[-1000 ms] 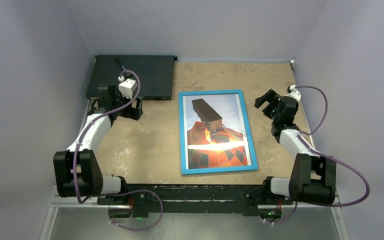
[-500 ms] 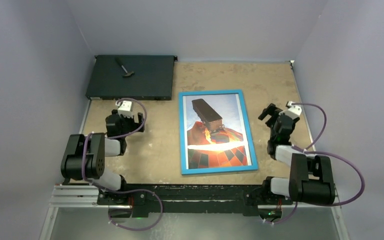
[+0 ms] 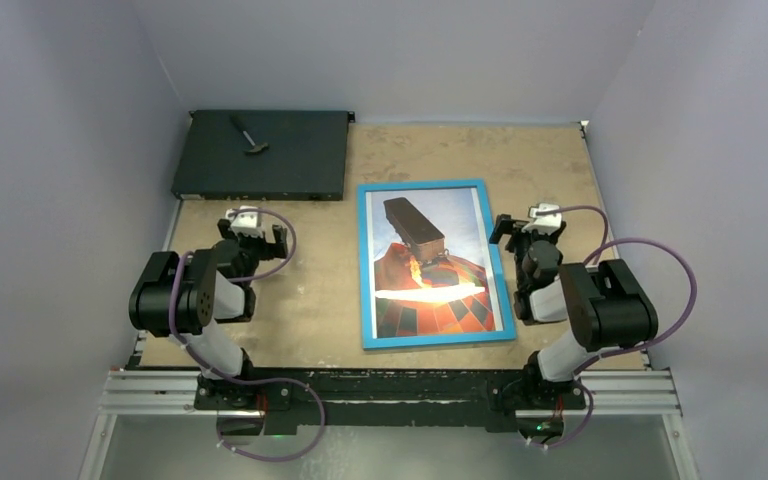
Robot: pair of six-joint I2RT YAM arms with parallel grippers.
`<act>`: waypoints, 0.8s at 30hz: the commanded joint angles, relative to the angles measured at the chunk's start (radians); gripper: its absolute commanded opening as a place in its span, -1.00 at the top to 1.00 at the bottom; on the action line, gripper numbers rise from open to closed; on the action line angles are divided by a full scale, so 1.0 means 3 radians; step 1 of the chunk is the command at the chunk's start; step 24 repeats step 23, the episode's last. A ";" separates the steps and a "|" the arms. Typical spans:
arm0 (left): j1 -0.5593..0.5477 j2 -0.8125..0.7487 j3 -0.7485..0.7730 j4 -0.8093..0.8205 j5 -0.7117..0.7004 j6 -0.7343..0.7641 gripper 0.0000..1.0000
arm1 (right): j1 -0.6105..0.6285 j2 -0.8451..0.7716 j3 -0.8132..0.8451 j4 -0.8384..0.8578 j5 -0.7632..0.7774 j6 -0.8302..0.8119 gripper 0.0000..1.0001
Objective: Put the photo into the frame
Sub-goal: Reset both arms
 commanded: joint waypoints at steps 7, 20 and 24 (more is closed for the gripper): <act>-0.0110 -0.0054 0.0115 0.0028 -0.0273 -0.0029 -0.94 | -0.0024 -0.0013 0.0202 0.0277 -0.0114 -0.0264 -0.98; -0.0129 -0.0042 0.0150 -0.0034 -0.0325 -0.0023 -0.98 | -0.0024 -0.0014 0.0195 0.0315 -0.0108 -0.0272 -0.98; -0.0211 -0.0069 0.0176 -0.0131 -0.0560 0.0029 -0.98 | -0.0024 -0.0014 0.0195 0.0314 -0.0109 -0.0275 -0.98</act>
